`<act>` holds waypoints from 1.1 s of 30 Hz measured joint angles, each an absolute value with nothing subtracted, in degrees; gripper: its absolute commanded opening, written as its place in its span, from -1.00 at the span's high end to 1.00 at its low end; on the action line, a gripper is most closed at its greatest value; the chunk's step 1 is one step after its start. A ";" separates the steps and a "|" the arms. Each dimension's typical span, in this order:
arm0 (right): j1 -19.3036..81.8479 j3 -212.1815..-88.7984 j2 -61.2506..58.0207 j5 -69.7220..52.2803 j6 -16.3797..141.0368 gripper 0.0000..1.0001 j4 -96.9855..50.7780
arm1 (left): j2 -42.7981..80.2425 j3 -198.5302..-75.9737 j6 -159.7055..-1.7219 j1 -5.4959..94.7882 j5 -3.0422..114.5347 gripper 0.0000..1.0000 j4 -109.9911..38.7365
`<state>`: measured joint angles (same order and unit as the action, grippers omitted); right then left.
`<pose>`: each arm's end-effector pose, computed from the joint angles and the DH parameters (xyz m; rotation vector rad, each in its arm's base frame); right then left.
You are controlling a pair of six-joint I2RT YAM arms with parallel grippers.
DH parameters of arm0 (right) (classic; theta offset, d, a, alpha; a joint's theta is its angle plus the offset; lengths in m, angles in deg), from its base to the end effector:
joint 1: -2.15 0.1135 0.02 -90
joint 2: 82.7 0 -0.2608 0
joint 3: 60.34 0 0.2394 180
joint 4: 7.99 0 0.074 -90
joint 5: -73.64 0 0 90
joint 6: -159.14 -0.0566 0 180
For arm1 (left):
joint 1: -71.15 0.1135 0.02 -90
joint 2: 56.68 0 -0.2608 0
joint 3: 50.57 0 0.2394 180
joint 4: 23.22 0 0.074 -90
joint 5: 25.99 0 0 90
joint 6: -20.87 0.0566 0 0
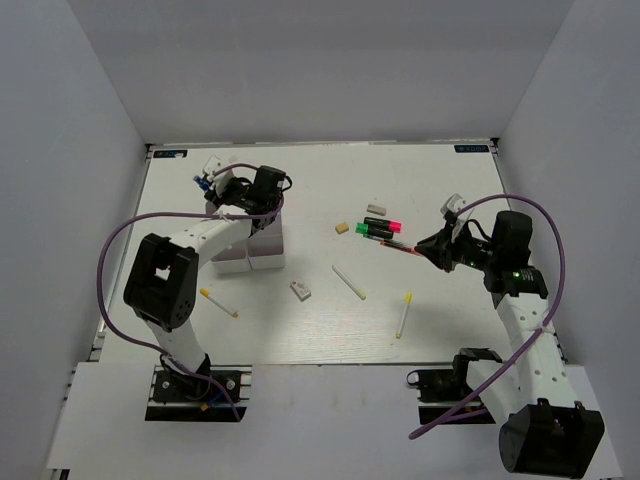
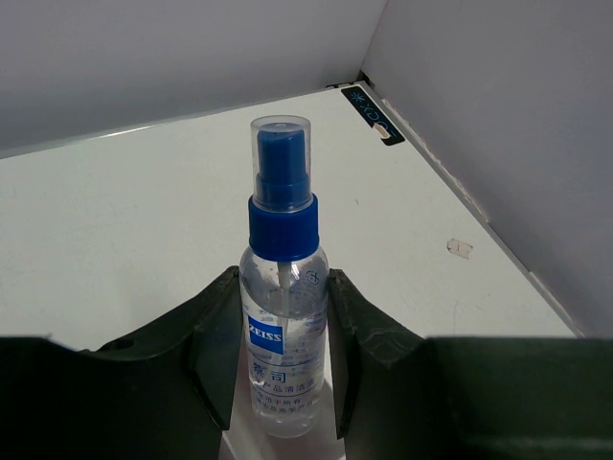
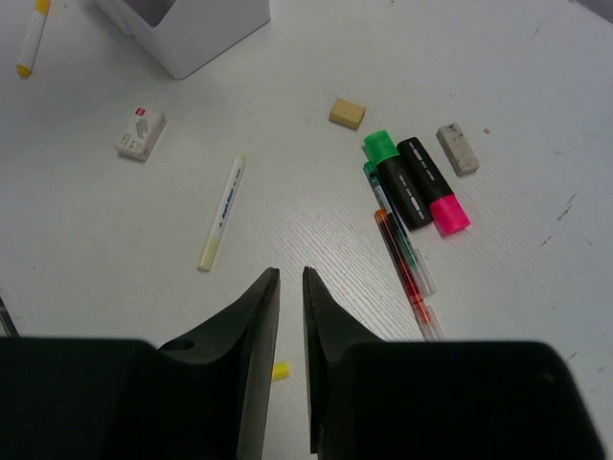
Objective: Sort the stationery into containers
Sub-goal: Place the stationery in the storage box, then pick up the pen from the center of the board.
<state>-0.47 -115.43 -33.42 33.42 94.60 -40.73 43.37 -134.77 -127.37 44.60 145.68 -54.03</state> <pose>0.1884 0.0346 0.2853 -0.8741 1.6926 0.5519 0.3401 -0.1073 0.2451 -0.9771 1.4060 0.5997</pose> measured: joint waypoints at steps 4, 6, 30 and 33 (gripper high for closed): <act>-0.47 -115.41 -33.29 33.44 94.51 0.49 -40.62 | 43.37 -134.51 -128.81 44.60 145.68 0.59 -54.64; -0.47 -115.32 -33.29 33.50 94.53 0.45 -40.51 | 43.37 -134.25 -129.91 44.60 145.61 0.33 -55.69; -0.42 -115.21 -30.18 32.43 95.03 0.10 -39.85 | 35.87 -139.95 -128.86 43.29 129.44 -0.74 -70.72; 0.23 -115.39 -27.30 32.35 97.83 0.10 -41.25 | 28.02 -137.72 -120.95 43.27 119.62 -0.68 -69.76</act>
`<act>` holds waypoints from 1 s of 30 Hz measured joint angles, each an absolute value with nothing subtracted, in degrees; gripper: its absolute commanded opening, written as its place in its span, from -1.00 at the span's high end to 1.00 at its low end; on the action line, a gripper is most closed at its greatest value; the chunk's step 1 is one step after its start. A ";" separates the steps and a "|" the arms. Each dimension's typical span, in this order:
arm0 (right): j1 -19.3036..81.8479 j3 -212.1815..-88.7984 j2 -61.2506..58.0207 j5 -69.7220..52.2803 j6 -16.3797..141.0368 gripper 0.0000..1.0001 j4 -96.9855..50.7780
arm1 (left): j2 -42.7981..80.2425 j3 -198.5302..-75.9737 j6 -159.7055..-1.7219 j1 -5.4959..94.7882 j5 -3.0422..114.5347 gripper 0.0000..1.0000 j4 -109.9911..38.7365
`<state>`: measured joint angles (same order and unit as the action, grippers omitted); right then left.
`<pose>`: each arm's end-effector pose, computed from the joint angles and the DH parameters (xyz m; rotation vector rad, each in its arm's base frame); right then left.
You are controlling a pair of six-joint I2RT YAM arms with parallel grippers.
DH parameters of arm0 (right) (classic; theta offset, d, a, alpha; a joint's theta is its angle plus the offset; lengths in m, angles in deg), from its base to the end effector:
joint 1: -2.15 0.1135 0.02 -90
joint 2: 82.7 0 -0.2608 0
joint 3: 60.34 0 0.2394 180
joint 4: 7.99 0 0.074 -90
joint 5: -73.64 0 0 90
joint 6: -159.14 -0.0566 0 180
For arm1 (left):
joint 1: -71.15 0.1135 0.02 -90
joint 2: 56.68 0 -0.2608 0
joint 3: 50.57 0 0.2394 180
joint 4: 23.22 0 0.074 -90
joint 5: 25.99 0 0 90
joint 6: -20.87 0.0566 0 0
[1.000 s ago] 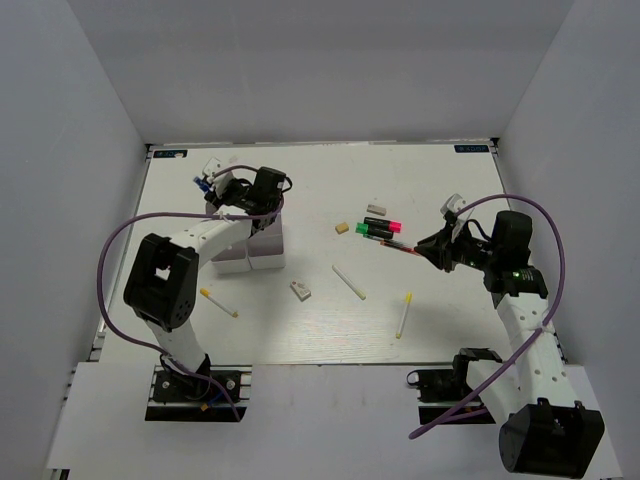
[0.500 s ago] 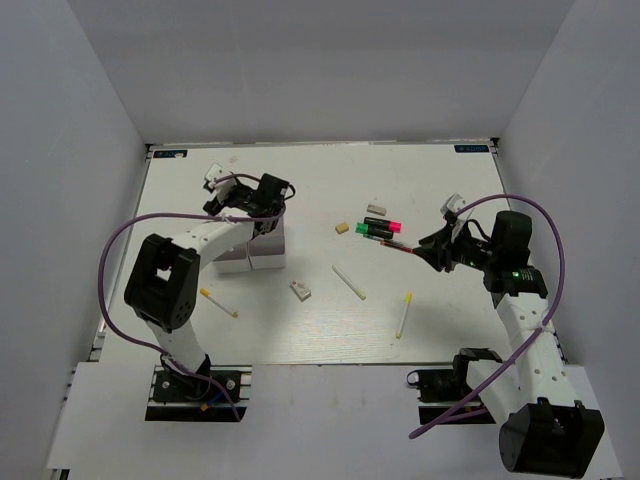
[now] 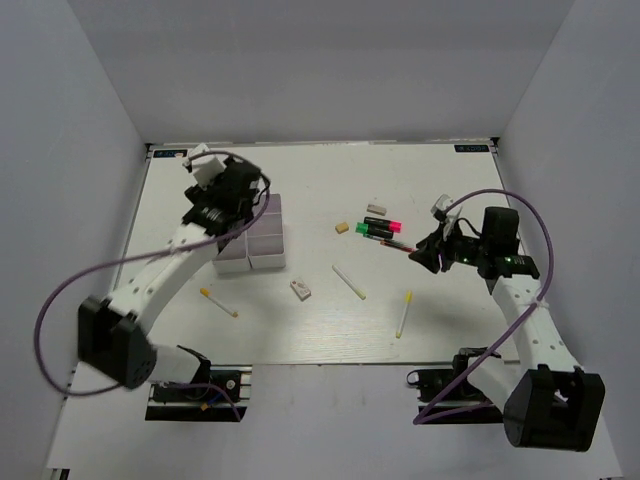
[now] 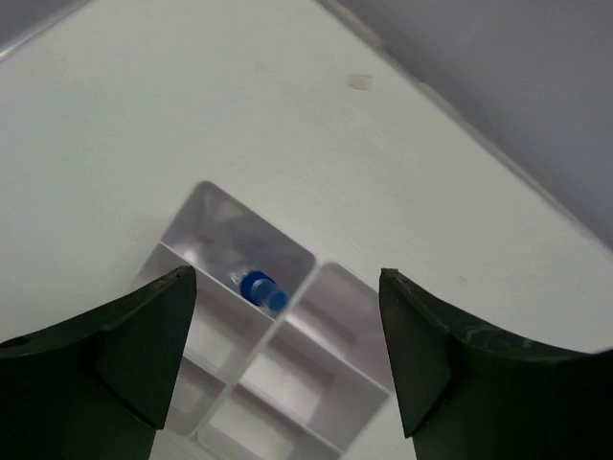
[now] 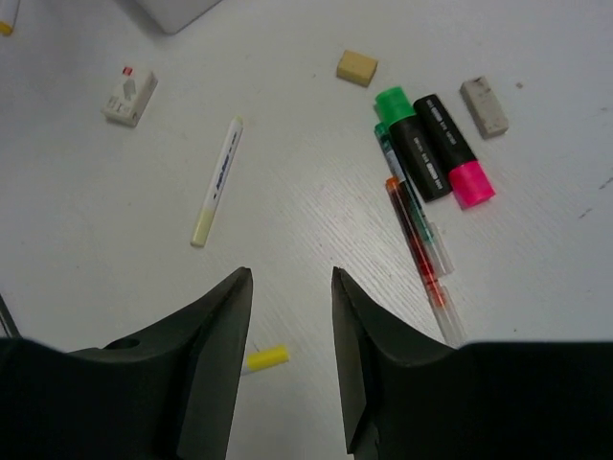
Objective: Sort the stationery into containers
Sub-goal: Pick up the pen from the center of the board.
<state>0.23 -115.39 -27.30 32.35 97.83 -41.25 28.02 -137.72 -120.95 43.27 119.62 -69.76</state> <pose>0.2053 0.0357 0.2651 -0.9035 1.7714 0.5703 0.2969 -0.1042 0.3097 -0.8246 1.8043 0.2584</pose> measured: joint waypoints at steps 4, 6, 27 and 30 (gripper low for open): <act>4.30 -117.68 -20.81 29.66 100.69 0.07 -44.66 | 7.30 -123.19 -108.55 43.27 100.83 -0.30 -63.36; 7.12 -118.97 -17.81 27.43 100.85 0.07 -44.70 | -3.47 -115.95 -104.29 43.35 92.76 -0.27 -61.89; 36.97 -137.60 13.60 2.93 93.81 -0.21 -45.03 | -25.29 -101.42 -86.56 44.27 66.09 -0.62 -60.47; 40.03 -138.56 15.65 -0.70 90.71 -0.33 -44.57 | -25.29 -101.44 -86.56 44.43 66.09 -0.62 -60.50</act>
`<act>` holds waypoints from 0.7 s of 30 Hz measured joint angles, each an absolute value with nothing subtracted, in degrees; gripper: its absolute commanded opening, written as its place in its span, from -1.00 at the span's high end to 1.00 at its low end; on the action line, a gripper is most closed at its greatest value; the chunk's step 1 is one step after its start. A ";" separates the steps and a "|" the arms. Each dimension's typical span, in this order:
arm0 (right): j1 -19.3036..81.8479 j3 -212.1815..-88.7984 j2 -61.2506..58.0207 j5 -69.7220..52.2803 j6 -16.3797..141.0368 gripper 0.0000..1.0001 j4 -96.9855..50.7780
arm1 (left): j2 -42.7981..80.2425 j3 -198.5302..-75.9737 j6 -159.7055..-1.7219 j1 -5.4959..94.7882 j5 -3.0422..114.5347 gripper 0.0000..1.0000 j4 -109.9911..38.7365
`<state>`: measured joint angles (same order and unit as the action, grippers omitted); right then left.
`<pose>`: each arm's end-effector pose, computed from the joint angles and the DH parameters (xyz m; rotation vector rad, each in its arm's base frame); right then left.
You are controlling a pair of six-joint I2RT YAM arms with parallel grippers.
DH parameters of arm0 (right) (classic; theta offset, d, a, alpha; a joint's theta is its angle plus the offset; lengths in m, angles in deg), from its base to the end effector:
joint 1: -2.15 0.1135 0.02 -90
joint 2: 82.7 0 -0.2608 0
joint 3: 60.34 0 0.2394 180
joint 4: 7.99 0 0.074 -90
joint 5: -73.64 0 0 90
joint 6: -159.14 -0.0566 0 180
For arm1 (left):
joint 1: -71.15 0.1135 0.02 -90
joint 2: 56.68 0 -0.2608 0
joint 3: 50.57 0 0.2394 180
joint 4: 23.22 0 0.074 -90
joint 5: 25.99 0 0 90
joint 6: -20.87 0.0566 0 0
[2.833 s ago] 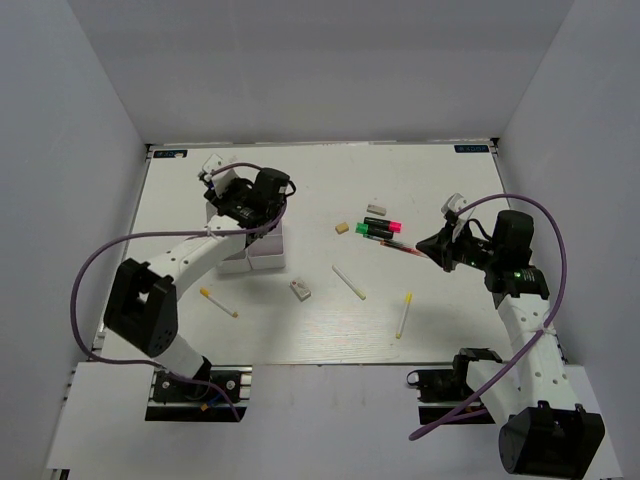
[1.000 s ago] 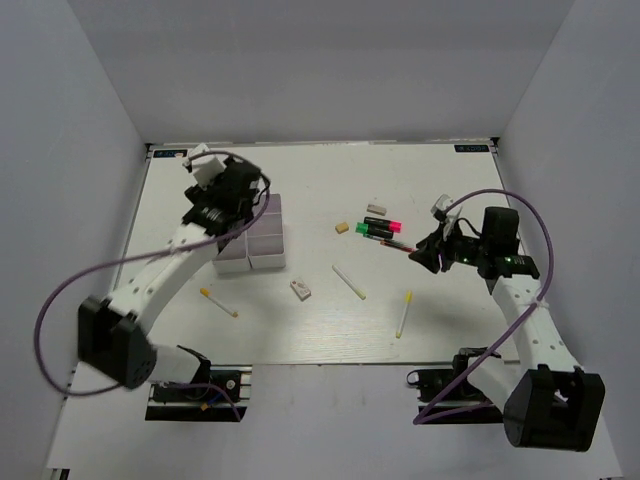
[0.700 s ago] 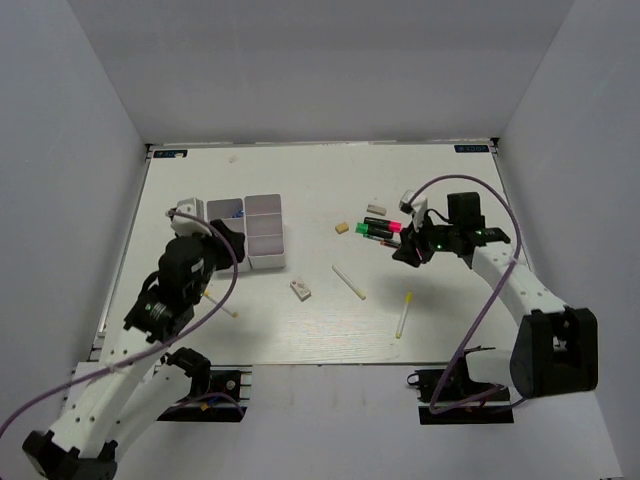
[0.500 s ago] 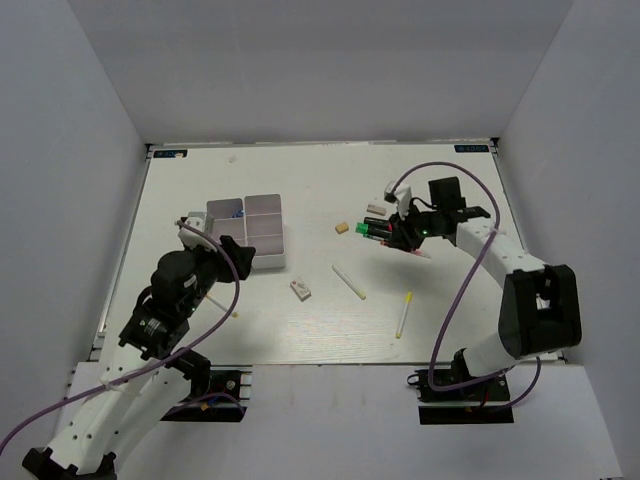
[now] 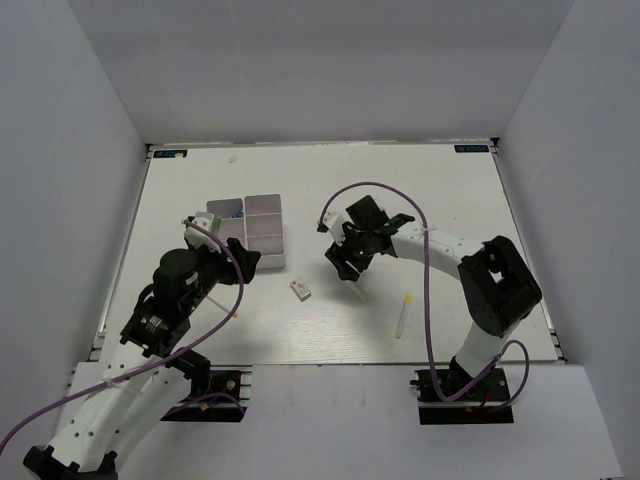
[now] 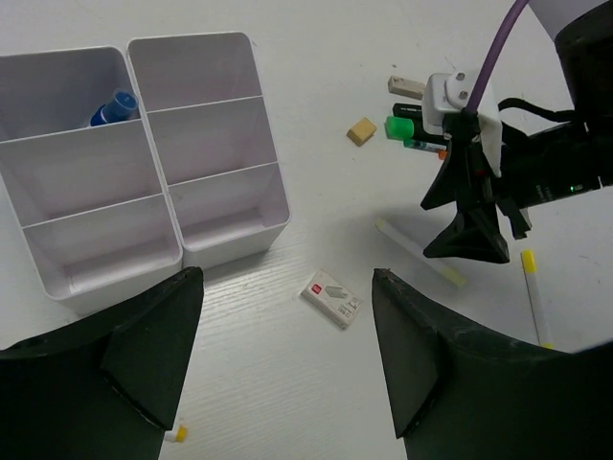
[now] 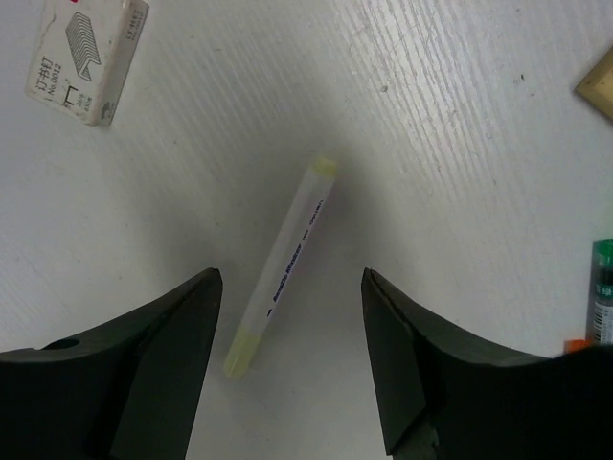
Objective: Sort the stationery into containers
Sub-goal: Pick up the pen from the center of the board.
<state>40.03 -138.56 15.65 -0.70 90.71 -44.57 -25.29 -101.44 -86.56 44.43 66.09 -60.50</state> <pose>0.2694 0.2289 0.1817 -1.3649 2.1776 0.4585 0.1326 -0.0644 0.2893 0.1295 1.9068 -0.4916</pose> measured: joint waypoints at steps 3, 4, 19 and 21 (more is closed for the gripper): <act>41.32 -138.67 16.28 -3.72 88.91 -0.33 -44.29 | -25.18 -101.44 -86.56 44.43 65.92 -0.62 -60.52; 41.54 -138.82 16.59 -4.57 88.48 -0.33 -44.18 | -25.09 -101.44 -86.56 44.43 65.85 -0.62 -60.54; 44.91 -142.65 24.02 -10.12 86.71 -0.02 -43.04 | -24.85 -101.44 -86.54 44.43 64.83 -0.64 -61.11; 44.93 -142.65 24.13 -10.54 86.95 0.28 -43.02 | -24.85 -101.44 -86.54 44.43 64.81 -0.64 -61.11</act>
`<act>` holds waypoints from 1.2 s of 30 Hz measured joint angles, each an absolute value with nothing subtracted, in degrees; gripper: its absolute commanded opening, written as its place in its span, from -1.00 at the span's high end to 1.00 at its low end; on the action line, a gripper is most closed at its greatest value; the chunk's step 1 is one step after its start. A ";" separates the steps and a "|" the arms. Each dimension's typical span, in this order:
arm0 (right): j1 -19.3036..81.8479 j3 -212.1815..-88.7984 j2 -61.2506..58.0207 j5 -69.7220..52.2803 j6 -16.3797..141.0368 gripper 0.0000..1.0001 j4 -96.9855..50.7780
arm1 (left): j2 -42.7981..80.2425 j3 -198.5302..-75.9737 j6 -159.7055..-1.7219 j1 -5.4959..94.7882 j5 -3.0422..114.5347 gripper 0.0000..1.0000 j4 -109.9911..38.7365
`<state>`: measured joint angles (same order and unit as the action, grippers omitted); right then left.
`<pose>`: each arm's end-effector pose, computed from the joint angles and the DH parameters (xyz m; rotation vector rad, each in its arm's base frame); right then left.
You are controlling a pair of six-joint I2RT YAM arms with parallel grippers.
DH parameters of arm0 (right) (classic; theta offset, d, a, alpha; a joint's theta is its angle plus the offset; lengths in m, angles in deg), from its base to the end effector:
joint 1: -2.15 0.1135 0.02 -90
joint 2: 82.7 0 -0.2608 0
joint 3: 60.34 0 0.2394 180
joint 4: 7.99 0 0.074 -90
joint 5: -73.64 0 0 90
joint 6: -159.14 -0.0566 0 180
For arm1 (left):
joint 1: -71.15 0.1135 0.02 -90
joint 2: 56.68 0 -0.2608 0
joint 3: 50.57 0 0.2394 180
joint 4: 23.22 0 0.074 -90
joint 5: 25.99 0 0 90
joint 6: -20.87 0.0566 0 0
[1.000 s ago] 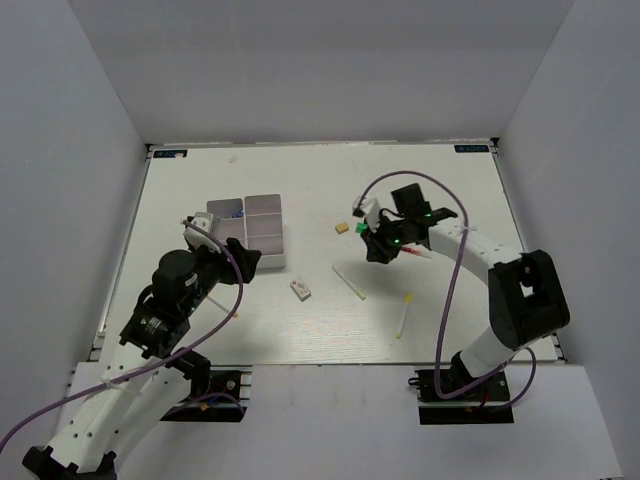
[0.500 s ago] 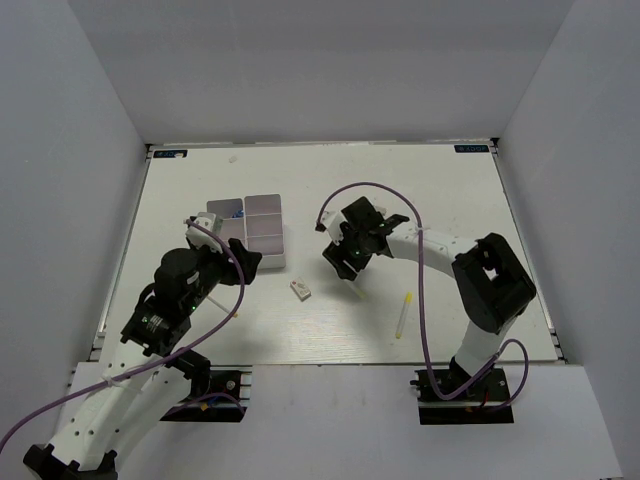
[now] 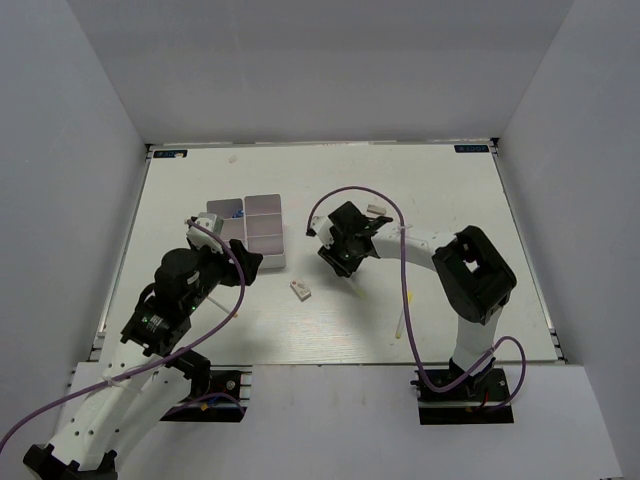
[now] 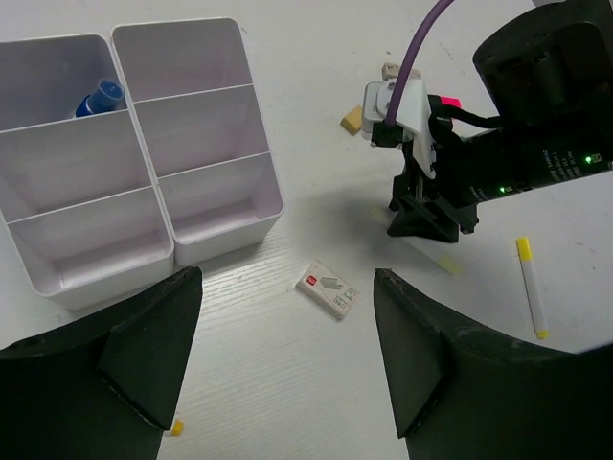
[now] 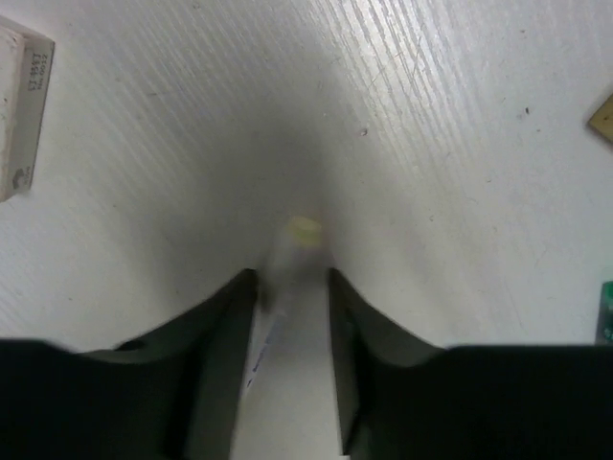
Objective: Sort the stationery into containers
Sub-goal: Pick up the pen from the center of the board, then place the pen in the storage box.
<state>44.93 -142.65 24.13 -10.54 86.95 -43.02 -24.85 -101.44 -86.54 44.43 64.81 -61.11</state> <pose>0.2745 0.2619 0.1514 -1.3581 2.2524 0.2853 0.1328 -0.0660 0.2870 0.1472 1.9267 -0.5067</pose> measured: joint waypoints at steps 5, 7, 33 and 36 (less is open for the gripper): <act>44.47 -142.69 24.17 -9.14 87.84 0.87 -43.52 | -24.65 -101.44 -86.76 44.45 64.91 -0.64 -61.11; 44.49 -142.71 24.11 -8.20 88.61 1.00 -43.83 | -24.02 -101.46 -87.55 44.45 65.57 -0.64 -61.17; 44.91 -184.83 28.83 18.82 109.17 1.00 -46.28 | -15.10 -104.37 -103.13 44.47 85.88 -0.64 -69.59; 45.21 -185.81 32.33 22.49 111.27 1.00 -46.26 | -15.10 -104.37 -103.26 44.47 86.12 -0.64 -69.87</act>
<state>45.21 -185.81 32.33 22.49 111.27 -46.26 -15.10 -104.37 -103.26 44.47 86.12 -69.87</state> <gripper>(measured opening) 0.177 0.823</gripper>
